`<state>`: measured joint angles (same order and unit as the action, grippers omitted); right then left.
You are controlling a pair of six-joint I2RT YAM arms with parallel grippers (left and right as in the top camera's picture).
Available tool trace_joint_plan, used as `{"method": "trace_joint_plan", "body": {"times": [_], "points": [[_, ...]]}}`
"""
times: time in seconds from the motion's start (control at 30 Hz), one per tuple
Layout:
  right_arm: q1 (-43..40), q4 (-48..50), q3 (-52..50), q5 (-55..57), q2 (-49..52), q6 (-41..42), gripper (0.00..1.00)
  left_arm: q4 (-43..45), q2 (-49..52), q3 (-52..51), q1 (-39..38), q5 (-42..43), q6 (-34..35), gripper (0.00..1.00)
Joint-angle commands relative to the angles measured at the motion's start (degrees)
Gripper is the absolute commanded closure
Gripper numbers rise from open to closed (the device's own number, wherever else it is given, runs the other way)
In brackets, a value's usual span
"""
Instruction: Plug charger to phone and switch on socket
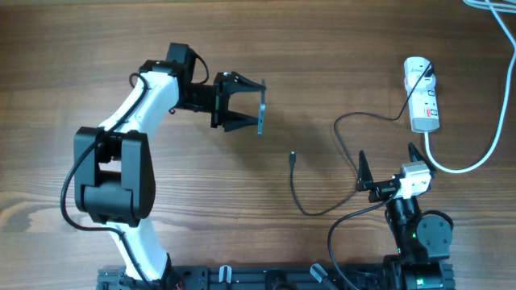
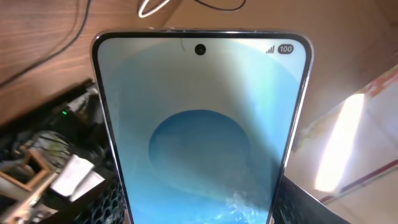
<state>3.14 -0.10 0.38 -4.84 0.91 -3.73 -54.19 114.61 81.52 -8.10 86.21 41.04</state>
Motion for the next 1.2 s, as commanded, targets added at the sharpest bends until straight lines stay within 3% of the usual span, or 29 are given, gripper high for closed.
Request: {"method": "trace_joint_plan", "body": {"times": [0.0,1.17], "points": [[0.24,0.17,-0.07,0.74,-0.11,0.76,0.00,-0.04,-1.81,-0.15,1.92,4.13,6.80,0.34],[0.24,0.20,-0.09,0.74,-0.09,0.76,0.00,-0.07,-1.81,-0.15,2.97,4.13,7.19,0.36]]}}
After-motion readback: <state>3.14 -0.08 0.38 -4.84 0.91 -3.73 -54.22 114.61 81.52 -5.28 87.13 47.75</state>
